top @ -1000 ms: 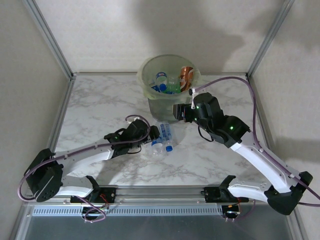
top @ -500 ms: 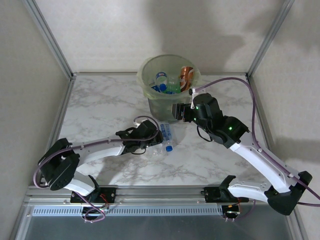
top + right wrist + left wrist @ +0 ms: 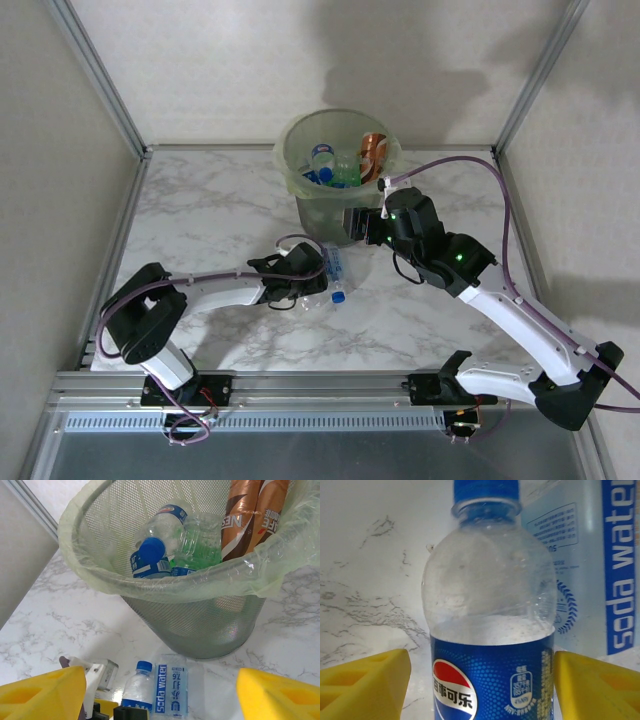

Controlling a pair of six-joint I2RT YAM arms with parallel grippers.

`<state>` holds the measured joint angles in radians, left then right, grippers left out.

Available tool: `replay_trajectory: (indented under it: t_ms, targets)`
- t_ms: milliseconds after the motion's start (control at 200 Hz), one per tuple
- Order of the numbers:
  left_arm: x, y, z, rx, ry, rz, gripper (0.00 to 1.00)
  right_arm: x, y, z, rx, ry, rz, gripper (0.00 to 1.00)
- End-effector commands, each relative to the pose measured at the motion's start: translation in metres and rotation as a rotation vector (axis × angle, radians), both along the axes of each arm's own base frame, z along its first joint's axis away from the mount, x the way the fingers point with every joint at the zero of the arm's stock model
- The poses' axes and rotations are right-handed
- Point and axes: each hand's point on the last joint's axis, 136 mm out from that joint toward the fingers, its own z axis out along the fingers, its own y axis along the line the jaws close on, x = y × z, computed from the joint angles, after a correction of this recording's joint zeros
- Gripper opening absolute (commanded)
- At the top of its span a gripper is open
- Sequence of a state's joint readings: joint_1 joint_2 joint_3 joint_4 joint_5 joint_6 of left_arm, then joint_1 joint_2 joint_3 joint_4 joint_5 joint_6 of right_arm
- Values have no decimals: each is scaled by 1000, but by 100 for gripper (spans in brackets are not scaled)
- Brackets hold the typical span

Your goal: Put the plastic bottles in the bin

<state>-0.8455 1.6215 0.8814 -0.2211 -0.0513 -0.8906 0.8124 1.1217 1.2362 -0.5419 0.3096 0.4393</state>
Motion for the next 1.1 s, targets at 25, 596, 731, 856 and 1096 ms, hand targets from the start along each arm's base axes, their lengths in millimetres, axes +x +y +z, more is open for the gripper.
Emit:
replay_trajectory:
  t_ms: [25, 596, 731, 856, 1096]
  targets:
    - [-6, 6, -13, 46, 20, -1, 74, -2, 5, -2, 27, 4, 12, 80]
    - [-11, 20, 0, 55, -23, 10, 57, -3, 4, 4, 52, -1, 5, 78]
    - [-11, 17, 23, 36, -78, -9, 54, -4, 4, 17, 84, -19, 7, 78]
    - [-14, 9, 56, 5, -170, -40, 52, -1, 6, 30, 104, -22, -3, 79]
    - [-30, -7, 150, -82, -460, -98, 49, 12, 15, 52, 153, 12, 2, 79]
